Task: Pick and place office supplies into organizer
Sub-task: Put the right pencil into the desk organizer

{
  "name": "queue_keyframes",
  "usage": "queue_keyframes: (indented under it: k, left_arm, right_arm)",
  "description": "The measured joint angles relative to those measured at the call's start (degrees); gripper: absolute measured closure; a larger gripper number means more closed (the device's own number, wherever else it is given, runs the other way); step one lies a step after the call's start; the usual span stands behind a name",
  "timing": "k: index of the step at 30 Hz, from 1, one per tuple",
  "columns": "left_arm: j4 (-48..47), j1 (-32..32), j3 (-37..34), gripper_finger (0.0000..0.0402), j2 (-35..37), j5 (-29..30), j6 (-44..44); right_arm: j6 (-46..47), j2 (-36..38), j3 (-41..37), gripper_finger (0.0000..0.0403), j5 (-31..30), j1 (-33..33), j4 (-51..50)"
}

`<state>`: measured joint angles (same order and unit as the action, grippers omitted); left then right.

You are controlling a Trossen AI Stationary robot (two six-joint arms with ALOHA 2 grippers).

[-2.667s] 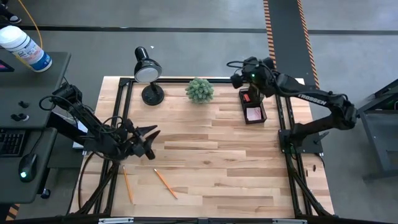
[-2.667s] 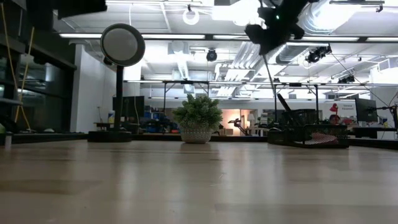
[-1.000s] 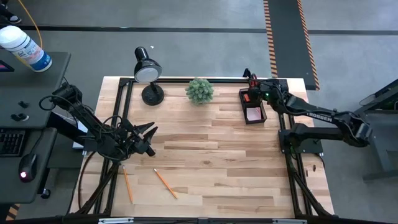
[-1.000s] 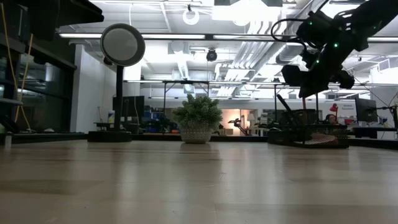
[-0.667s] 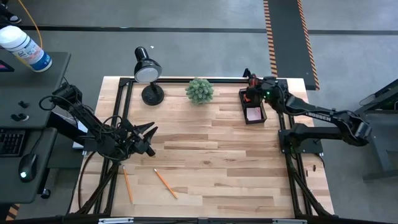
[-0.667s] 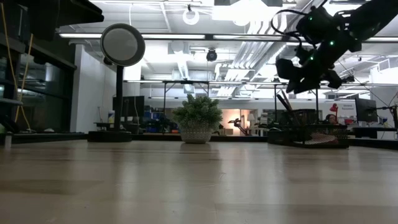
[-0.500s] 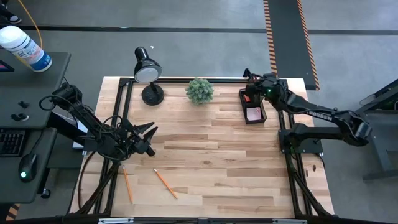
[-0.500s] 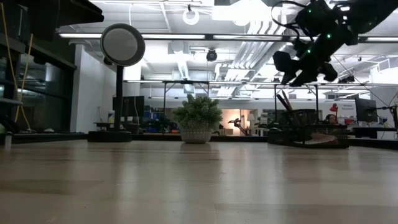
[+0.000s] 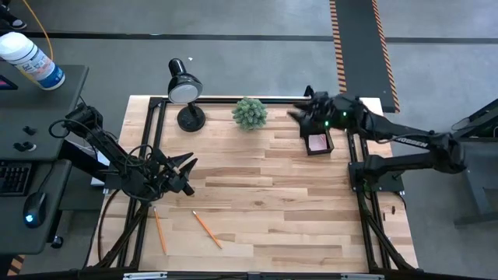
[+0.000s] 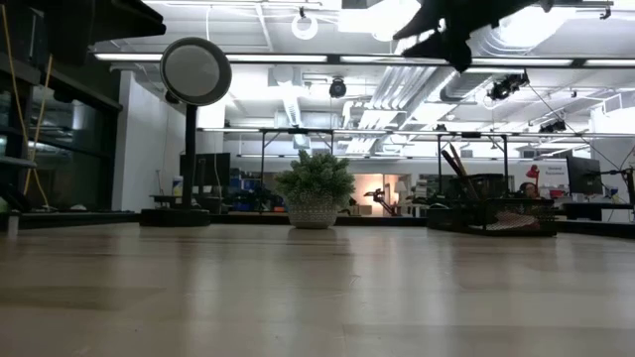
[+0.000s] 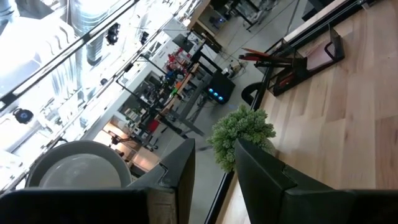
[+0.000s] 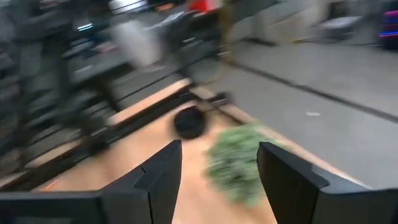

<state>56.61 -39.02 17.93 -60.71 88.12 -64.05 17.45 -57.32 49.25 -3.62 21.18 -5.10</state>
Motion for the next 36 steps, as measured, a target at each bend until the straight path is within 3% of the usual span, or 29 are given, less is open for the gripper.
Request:
queue_keyframes:
  k: [4,10,14,18,21,27,36]
  left_arm:
    - [-3.1,-2.2,0.0,0.03,0.0,-1.8,0.0]
    - [-13.6,-8.4,0.4,0.03,0.6,-23.6,3.8]
    - [-32.8,-7.2,5.2,0.03,1.5,-27.1,18.1]
    - [-59.8,-2.6,12.4,0.03,0.9,-45.3,38.1]
    - [-68.5,0.3,14.9,0.03,-0.9,-55.4,45.4]
    - [-72.1,1.4,15.1,0.03,-3.3,-67.2,45.0]
    - [-78.9,1.6,15.1,0.03,-5.2,-74.2,41.0]
  right_arm:
    - [-1.3,0.0,-1.8,0.0217,-0.4,-7.9,0.0]
    - [-2.8,0.0,-6.4,0.0228,-7.7,-17.0,0.3]
    - [-2.7,-0.1,-8.7,0.0231,-10.2,-20.4,0.6]
    - [-2.3,-0.1,-11.4,0.0229,-10.5,-22.7,3.9]
    - [-1.0,-0.7,-13.2,0.023,-8.8,-24.6,8.0]
    - [1.7,-4.1,-16.7,0.0235,-7.4,-29.3,13.8]
    - [1.0,-13.2,-18.3,0.0237,-8.7,-34.9,24.4]
